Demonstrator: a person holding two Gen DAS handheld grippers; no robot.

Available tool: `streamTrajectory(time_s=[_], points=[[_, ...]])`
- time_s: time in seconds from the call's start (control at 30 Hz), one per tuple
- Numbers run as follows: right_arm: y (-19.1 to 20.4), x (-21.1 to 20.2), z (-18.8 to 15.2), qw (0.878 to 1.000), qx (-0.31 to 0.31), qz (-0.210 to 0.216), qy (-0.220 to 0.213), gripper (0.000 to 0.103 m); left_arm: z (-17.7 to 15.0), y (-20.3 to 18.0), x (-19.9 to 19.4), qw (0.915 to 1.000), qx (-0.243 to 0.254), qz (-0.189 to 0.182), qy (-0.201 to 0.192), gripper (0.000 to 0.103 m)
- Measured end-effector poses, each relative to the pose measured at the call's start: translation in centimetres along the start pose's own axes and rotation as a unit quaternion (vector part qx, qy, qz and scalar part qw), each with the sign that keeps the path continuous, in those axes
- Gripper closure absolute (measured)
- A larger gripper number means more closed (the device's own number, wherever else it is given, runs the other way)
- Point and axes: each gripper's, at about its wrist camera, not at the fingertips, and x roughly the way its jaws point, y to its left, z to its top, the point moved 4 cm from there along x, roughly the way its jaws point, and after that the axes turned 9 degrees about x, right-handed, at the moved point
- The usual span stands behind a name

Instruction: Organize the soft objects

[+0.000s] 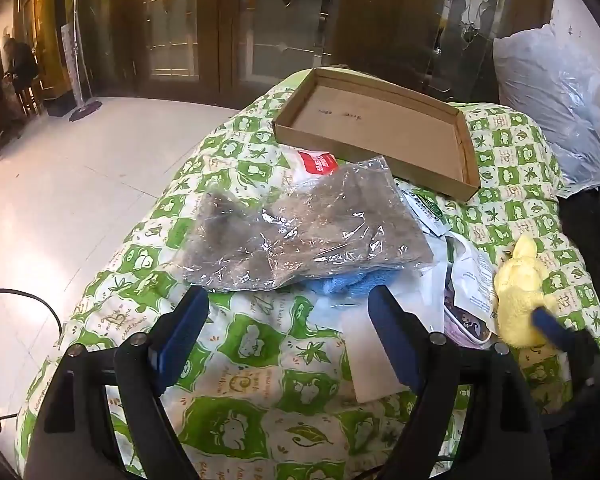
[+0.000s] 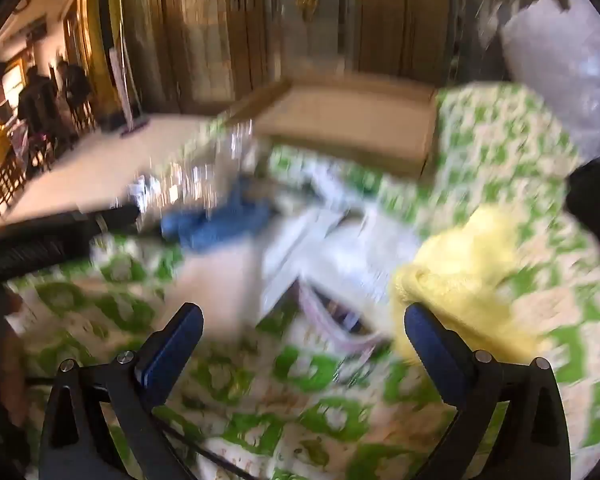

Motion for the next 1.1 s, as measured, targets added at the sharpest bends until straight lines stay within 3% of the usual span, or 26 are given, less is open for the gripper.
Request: streamTrajectory(time_s=[0.17, 0.33, 0.53, 0.7, 0.93, 1.1], points=[[-1.7, -1.5, -1.9, 1.0, 0.028, -0.009, -0.003, 0.0, 0.0, 0.0, 0.0, 1.0, 0.001, 0.003, -0.001, 0.021], [-2.4, -1.5, -1.7, 0.998, 0.063, -0.024, -0.006, 0.0, 0.4, -0.2, 0.3, 1.0, 0.004, 0.006, 0.003, 0.021], [-2.3, -2.4, -1.5, 0.997, 0.062, -0.017, -0.037, 0.0, 1.2, -1.3, 0.2, 0.9996, 0.02, 0.009, -0.015, 0.021], [-2.7, -2.4, -1.6, 0.998, 0.063, -0.008, -0.021, 0.0, 0.9, -1.6, 0.4, 0.9994, 0.03, 0.014, -0.01, 0.021], [-3.4, -3.9, -0.4, 0.996, 0.076, -0.007, -0.055, 0.0, 0.7, -1.6, 0.0, 0.9993, 0.028, 0.008, -0.022, 0.021], [-3.3, -3.6, -0.9, 0.996, 0.078, -0.009, -0.044, 0.0, 0.7, -1.8, -0.1, 0.999, 0.035, 0.013, -0.022, 0.021]])
